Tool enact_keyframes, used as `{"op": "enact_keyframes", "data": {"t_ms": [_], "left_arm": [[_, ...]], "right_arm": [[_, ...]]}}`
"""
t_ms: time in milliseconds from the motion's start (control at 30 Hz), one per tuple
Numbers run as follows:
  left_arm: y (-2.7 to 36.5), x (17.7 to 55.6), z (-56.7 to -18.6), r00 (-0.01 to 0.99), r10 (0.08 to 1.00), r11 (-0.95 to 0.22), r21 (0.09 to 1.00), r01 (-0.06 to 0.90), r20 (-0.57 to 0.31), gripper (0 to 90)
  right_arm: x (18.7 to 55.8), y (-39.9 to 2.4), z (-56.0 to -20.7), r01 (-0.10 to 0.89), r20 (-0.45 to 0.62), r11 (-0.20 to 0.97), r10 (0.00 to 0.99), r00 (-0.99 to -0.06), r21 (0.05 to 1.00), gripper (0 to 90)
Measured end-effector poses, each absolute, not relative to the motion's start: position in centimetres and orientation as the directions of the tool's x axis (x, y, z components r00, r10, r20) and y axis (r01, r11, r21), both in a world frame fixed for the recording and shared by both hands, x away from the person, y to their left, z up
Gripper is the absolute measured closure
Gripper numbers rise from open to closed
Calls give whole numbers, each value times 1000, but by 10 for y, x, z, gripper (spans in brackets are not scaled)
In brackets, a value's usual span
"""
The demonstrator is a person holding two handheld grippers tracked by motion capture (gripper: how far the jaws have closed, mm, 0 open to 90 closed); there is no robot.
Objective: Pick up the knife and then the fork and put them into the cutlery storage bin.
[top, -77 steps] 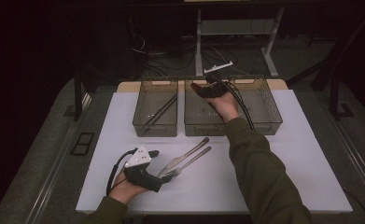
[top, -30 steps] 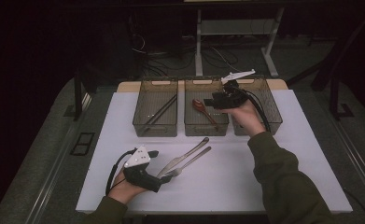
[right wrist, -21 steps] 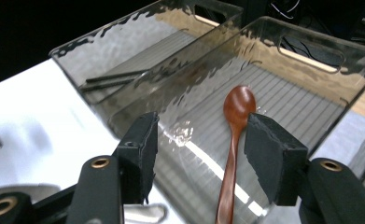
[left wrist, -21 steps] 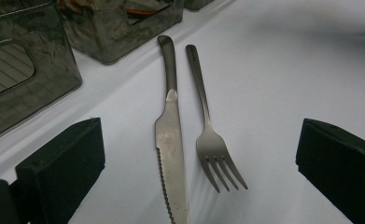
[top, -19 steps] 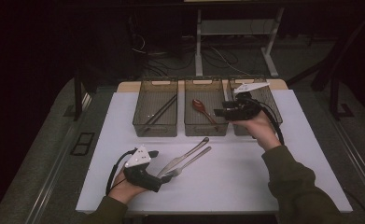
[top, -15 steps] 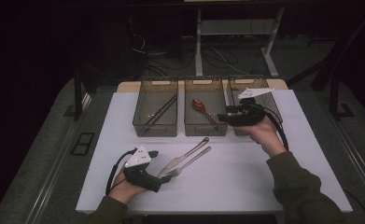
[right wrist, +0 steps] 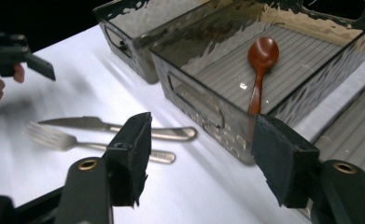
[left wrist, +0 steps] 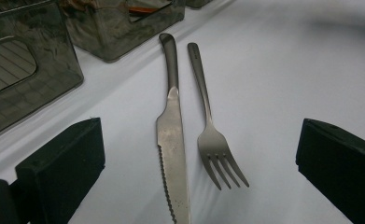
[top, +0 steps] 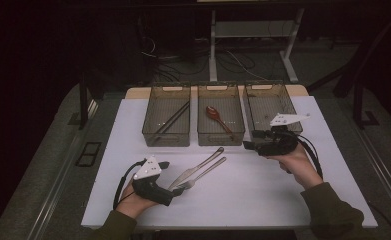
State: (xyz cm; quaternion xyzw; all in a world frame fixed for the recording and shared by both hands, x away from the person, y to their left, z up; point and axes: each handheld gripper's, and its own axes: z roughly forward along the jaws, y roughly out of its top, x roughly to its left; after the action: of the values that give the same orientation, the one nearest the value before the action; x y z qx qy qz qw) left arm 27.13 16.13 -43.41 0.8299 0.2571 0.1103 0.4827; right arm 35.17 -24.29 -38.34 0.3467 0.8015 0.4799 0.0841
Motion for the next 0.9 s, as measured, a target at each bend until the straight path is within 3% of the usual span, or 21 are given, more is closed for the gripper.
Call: {"op": "enact_keyframes", "data": {"t_ms": [900], "left_arm": [[162,270,-433,842,535,-398,861,317,-62,3]], "right_arm": [[285,-276,-422,451,140,290,693,-708,844,195]]}}
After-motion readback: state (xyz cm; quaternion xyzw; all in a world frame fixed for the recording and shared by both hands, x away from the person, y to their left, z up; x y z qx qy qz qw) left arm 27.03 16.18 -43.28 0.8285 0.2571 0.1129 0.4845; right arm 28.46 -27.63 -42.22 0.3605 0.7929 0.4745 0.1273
